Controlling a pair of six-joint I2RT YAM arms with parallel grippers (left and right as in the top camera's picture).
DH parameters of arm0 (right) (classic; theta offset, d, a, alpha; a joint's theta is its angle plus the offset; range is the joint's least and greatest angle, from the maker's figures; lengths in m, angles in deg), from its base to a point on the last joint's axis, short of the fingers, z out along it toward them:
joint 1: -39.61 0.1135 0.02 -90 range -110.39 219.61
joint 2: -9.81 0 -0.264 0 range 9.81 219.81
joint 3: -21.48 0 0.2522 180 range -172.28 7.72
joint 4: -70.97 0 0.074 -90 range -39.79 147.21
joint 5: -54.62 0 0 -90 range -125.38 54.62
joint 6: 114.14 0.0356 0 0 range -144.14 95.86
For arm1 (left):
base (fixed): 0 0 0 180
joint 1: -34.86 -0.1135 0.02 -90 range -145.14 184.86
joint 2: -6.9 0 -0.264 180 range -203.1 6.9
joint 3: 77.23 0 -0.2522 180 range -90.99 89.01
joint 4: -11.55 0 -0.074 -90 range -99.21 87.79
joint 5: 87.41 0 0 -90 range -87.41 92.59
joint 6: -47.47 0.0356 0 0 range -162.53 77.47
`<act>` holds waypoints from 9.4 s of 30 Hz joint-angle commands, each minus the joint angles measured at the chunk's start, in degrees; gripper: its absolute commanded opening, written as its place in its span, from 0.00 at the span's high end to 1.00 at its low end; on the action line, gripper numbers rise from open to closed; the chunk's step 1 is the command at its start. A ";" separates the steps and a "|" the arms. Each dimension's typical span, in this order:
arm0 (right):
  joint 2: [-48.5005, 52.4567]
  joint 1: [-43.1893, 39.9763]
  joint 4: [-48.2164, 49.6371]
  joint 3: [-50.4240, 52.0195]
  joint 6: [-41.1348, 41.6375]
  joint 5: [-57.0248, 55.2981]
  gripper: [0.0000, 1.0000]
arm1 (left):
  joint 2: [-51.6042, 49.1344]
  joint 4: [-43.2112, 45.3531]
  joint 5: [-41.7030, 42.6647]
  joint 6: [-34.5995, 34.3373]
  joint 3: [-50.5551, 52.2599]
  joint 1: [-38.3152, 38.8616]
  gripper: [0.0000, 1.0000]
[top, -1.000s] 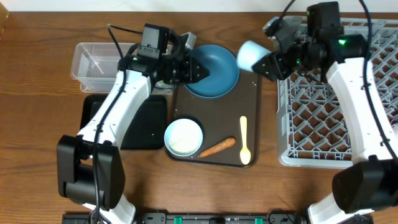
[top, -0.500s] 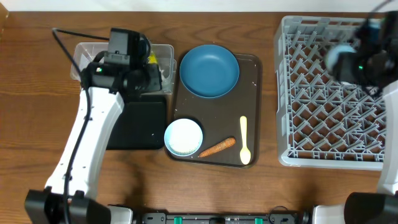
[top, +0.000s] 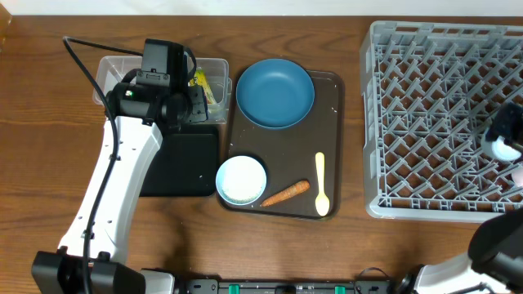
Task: Sort waste into correct bins and load items into the dishwasher rack
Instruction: 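Release the cup from the left gripper and carry it into the rack, then move the right gripper to the blue plate and grasp its rim, then lift the blue plate and place it in the dish rack, then move the right gripper to the yellow spoon and grasp it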
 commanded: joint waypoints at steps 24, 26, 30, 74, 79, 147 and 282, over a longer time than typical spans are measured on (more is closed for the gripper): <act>9.70 -3.43 -1.07 -0.04 0.17 3.74 0.08 | 0.00 -0.22 -1.05 0.72 -0.33 -0.24 0.61; 9.70 -3.39 -1.09 -0.04 0.20 3.74 0.09 | 0.00 -0.24 -1.05 0.72 -0.33 -0.24 0.61; 9.35 -2.64 -1.03 -0.04 -0.04 8.52 0.21 | 0.00 -0.81 -1.05 0.74 -0.33 -0.24 0.61; 24.48 50.27 47.17 -0.07 9.92 5.38 0.52 | 0.00 -2.51 -1.05 0.72 0.33 -0.24 0.55; 26.38 50.64 46.93 -0.07 9.92 5.38 0.76 | 0.00 -2.51 -1.05 0.72 0.33 -0.24 0.55; 8.37 9.03 75.41 -0.11 -64.13 -45.66 0.99 | 0.00 -2.75 -1.01 0.68 0.33 -0.24 0.55; -5.57 65.00 32.04 44.26 17.22 10.56 0.35 | -0.02 -2.75 -1.03 0.48 0.35 -0.24 0.55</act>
